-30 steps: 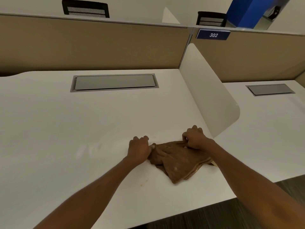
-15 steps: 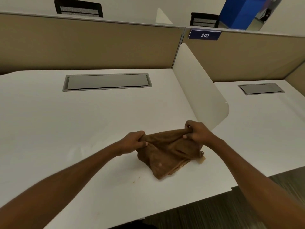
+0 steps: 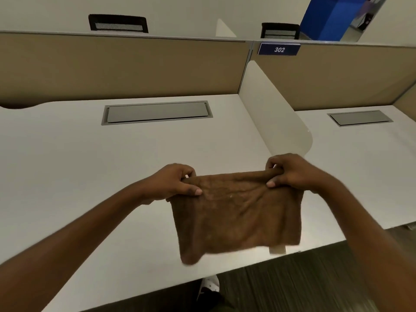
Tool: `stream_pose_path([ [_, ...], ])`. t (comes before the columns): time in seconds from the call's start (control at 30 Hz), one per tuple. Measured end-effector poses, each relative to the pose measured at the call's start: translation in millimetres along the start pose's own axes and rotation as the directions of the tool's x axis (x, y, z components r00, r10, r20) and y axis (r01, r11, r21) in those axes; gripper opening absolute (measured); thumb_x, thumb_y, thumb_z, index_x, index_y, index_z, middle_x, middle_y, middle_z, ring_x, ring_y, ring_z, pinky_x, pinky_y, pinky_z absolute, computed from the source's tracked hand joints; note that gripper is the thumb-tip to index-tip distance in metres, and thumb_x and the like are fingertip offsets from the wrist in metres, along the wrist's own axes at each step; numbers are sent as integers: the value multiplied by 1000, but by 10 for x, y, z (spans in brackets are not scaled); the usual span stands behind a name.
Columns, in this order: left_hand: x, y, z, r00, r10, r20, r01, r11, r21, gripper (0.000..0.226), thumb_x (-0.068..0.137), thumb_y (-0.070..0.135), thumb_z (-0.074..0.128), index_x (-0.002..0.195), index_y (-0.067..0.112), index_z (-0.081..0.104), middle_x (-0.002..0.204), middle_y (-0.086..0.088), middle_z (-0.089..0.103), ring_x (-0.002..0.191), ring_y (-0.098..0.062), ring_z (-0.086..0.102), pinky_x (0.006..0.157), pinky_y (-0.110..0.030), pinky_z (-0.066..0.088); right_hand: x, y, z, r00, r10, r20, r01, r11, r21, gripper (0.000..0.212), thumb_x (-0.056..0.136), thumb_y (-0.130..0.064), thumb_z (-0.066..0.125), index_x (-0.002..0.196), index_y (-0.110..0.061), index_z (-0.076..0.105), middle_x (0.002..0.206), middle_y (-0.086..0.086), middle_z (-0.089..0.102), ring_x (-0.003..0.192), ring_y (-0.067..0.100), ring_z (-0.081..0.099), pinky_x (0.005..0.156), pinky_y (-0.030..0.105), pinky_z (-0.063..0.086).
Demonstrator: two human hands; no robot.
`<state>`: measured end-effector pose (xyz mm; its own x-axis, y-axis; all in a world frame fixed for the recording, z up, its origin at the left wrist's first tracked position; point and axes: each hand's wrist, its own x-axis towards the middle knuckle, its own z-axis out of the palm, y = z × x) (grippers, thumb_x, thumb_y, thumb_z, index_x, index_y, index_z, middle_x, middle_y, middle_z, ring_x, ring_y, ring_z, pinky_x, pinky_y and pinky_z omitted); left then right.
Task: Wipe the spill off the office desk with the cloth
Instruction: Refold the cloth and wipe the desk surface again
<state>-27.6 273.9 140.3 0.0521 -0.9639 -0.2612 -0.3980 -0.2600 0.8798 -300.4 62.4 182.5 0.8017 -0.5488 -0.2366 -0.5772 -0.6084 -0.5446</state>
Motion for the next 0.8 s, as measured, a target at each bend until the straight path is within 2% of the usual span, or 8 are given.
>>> stream_pose_path([
  [0.1,317,-430,82,994,-86,-61,98,971,219,34,72,45,78,73,16,60,68,6,60,57,-10,57,46,-28,45,469,324,474,994,53,96,-43,994,-99,23,67,-23,82,78,-29,63,81,-9,63,81,8,57,67,18,41],
  [0.17,599,-739,196,986,-119,-113,158,868,471,27,77,47,71,79,22,60,80,5,65,73,-14,61,60,-31,47,795,553,804,988,119,98,-101,981,-165,24,71,-27,78,89,-20,65,90,-2,64,89,18,59,74,30,45],
  [0.23,851,-989,318,976,-102,-192,200,771,604,21,81,47,65,83,27,60,83,6,67,84,-15,61,63,-28,40,1057,726,1027,985,166,34,-157,969,-189,22,74,-31,74,90,-22,62,90,-4,65,88,19,60,71,31,44],
  [0.37,1116,-1310,386,950,33,-311,200,700,685,22,77,46,70,83,24,69,77,6,63,101,-16,43,68,-27,35,1441,855,1190,988,114,-102,-136,959,-247,13,77,-31,69,82,-23,60,81,-5,67,80,19,62,65,29,37],
  [0.5,1147,-1466,328,919,59,-389,252,670,698,27,79,48,68,86,22,71,83,4,62,105,-22,41,73,-26,34,1709,822,1272,975,62,-214,-142,914,-381,9,83,-27,63,88,-20,63,84,0,67,93,23,57,81,34,32],
  [0.6,1089,-1482,252,914,82,-398,233,698,677,32,79,50,67,89,20,69,93,2,64,114,-26,41,76,-28,40,1785,695,1460,950,134,-282,-246,876,-415,35,84,-23,57,118,-15,57,123,10,57,126,31,37,102,44,27],
  [0.67,966,-1516,171,911,112,-396,225,670,708,44,81,55,63,102,17,68,106,-4,66,117,-32,44,85,-35,46,1760,516,1621,909,230,-348,-350,874,-337,61,87,-36,54,140,-12,35,150,20,29,140,38,16,112,52,14],
  [0.8,491,-1769,68,905,2,-426,343,589,731,73,88,66,33,130,9,49,136,-17,51,124,-42,41,104,-52,37,1620,186,2048,871,346,-350,-439,867,-236,98,83,-73,31,149,-3,11,156,29,6,144,44,-1,114,56,-3],
])
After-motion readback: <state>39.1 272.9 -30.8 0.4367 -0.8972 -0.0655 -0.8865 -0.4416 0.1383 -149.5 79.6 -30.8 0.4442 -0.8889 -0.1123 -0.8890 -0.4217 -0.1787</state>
